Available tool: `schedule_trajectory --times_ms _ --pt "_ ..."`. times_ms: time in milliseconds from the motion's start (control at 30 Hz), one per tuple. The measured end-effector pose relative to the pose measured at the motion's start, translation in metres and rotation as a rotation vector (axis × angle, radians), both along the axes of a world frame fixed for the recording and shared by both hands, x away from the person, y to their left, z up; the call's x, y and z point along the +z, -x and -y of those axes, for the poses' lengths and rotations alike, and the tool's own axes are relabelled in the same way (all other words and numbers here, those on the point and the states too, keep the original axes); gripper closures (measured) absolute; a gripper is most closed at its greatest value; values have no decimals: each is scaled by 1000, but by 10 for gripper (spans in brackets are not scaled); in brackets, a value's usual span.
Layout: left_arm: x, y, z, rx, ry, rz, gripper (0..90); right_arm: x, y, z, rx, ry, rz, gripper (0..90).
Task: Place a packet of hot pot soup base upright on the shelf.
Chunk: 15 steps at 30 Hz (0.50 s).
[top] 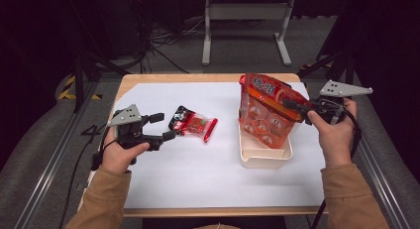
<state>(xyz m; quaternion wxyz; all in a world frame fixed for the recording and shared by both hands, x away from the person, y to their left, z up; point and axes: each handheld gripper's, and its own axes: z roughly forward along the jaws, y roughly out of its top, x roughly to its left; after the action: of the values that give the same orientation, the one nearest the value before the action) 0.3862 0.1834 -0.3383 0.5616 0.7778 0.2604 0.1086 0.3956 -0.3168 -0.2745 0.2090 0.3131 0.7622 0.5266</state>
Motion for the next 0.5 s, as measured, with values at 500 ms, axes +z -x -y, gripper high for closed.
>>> schedule_trajectory --times_ms 500 --pt "-3 -4 -2 17 8 -7 207 -18 -8 -20 8 46 -35 896"
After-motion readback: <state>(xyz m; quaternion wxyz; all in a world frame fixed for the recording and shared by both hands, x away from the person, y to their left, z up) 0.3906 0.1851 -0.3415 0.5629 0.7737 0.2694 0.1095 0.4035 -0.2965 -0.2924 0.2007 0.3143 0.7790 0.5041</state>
